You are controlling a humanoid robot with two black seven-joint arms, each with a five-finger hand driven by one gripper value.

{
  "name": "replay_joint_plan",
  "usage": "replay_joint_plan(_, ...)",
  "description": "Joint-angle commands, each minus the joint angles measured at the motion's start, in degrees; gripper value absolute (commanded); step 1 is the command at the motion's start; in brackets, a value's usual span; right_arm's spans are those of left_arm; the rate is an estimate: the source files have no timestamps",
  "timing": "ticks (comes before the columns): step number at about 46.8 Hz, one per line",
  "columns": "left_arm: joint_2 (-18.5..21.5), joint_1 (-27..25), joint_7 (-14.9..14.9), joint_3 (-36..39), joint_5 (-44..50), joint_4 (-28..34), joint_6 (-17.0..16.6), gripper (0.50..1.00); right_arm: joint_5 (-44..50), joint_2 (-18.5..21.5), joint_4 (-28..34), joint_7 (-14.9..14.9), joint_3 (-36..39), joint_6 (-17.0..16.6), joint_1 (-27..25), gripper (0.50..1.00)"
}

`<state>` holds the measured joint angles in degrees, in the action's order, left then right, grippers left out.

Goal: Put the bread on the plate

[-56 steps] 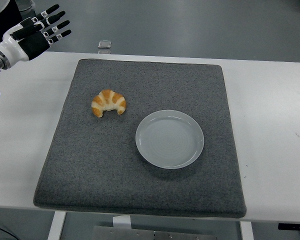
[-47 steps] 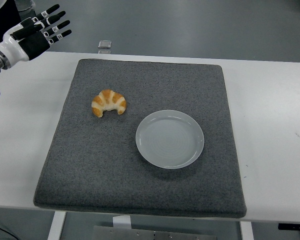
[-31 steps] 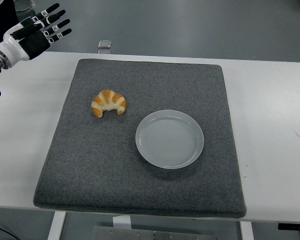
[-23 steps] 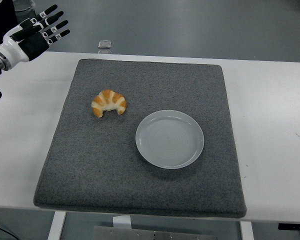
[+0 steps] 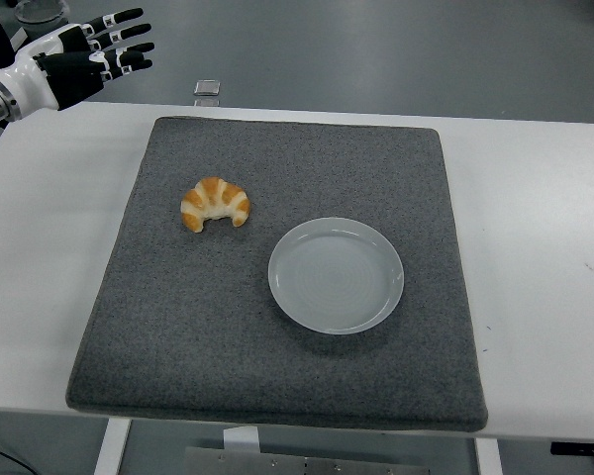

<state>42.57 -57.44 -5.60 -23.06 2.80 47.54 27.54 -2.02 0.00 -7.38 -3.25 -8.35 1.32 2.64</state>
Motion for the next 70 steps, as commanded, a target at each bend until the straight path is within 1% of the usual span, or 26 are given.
replay_joint_plan(1, 0.1, 0.0, 0.0, 0.0, -1.6, 0.1, 0.1, 1.0, 0.0, 0.0, 0.0, 0.0, 0.0, 0.0, 0.0, 0.93)
replay_joint_plan(10, 1.3, -0.5, 0.0, -0.2, -11.1, 1.5, 0.1, 0.999, 0.0, 0.0, 0.1, 0.0, 0.0, 0.0, 0.0, 0.932)
replay_joint_plan(17, 3.4, -1.7, 0.0, -0.4, -20.2, 4.1, 0.0, 0.999, 0.0, 0.0, 0.0, 0.0, 0.0, 0.0, 0.0, 0.93)
replay_joint_plan(23, 4.5, -1.8, -0.6, -3.0, -27.3, 6.7, 0.0, 0.999, 0.0, 0.0, 0.0, 0.0, 0.0, 0.0, 0.0, 0.93)
replay_joint_plan(33, 4.7, -1.9, -2.5, -3.2, -41.0, 11.5, -0.9, 0.999, 0.0, 0.0, 0.0, 0.0, 0.0, 0.0, 0.0, 0.93)
replay_joint_plan(42, 5.3, -2.2, -2.6, -3.3, -50.2, 15.7, -3.0, 0.999, 0.0, 0.0, 0.0, 0.0, 0.0, 0.0, 0.0, 0.93)
replay_joint_plan(48, 5.5, -2.3, -2.6, -2.7, -54.1, 19.1, -6.5, 0.999, 0.0, 0.0, 0.0, 0.0, 0.0, 0.0, 0.0, 0.93)
replay_joint_plan(50, 5.4, -2.4, -2.6, -2.6, -55.4, 19.6, -7.8, 0.999, 0.0, 0.0, 0.0, 0.0, 0.0, 0.0, 0.0, 0.932)
replay_joint_plan(53, 5.2, -2.3, -2.6, -2.5, -57.2, 20.1, -8.9, 0.999, 0.0, 0.0, 0.1, 0.0, 0.0, 0.0, 0.0, 0.932)
replay_joint_plan(63, 3.8, -2.0, -2.6, -2.4, -65.1, 21.4, -9.6, 0.999, 0.0, 0.0, 0.0, 0.0, 0.0, 0.0, 0.0, 0.93)
replay_joint_plan(66, 3.6, -1.8, -2.6, -1.8, -67.7, 22.1, -10.8, 0.999, 0.0, 0.0, 0.0, 0.0, 0.0, 0.0, 0.0, 0.932)
replay_joint_plan(70, 2.2, -1.9, -2.5, 0.1, -69.9, 22.4, -13.3, 0.999, 0.0, 0.0, 0.1, 0.0, 0.0, 0.0, 0.0, 0.93)
